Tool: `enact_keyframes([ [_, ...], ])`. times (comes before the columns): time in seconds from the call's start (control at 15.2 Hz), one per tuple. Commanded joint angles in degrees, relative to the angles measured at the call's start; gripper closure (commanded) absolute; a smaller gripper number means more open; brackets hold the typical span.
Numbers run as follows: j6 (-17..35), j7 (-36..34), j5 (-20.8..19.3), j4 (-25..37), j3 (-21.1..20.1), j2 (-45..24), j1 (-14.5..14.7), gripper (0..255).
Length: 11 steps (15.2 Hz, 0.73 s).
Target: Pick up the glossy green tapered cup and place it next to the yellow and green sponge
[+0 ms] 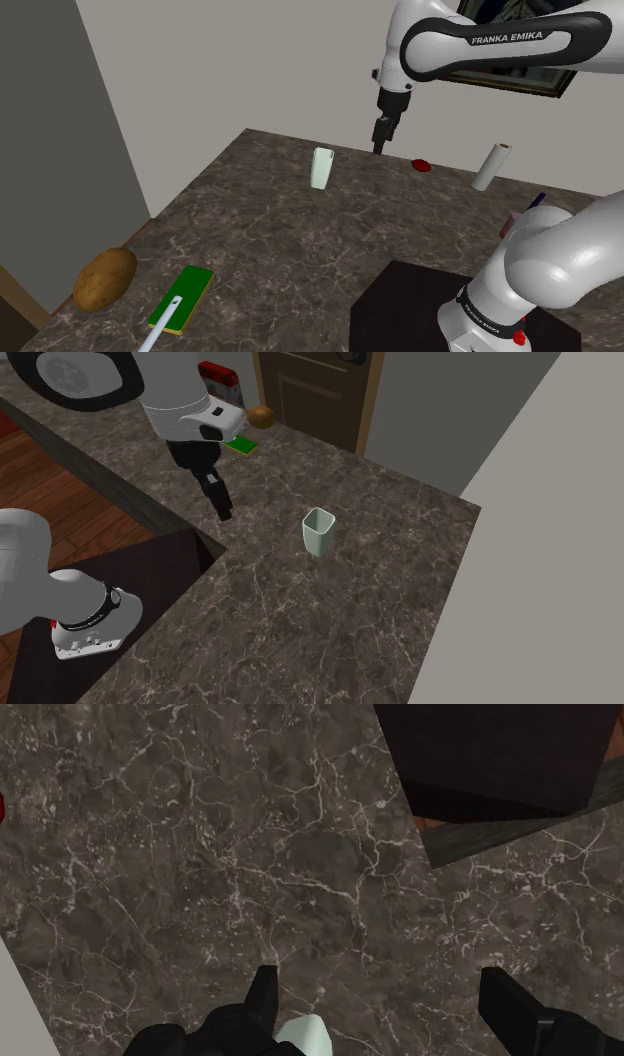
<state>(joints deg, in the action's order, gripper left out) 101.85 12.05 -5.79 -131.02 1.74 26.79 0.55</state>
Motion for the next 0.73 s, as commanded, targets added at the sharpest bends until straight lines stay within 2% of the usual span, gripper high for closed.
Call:
enact_keyframes([
  [0.0, 2.8, 0.8, 0.4, 1.8, 0.4, -4.4, 0.2, 0],
  [0.66, 10.6, 5.4, 3.6, 16.3, 1.6, -26.6, 0.8, 0],
])
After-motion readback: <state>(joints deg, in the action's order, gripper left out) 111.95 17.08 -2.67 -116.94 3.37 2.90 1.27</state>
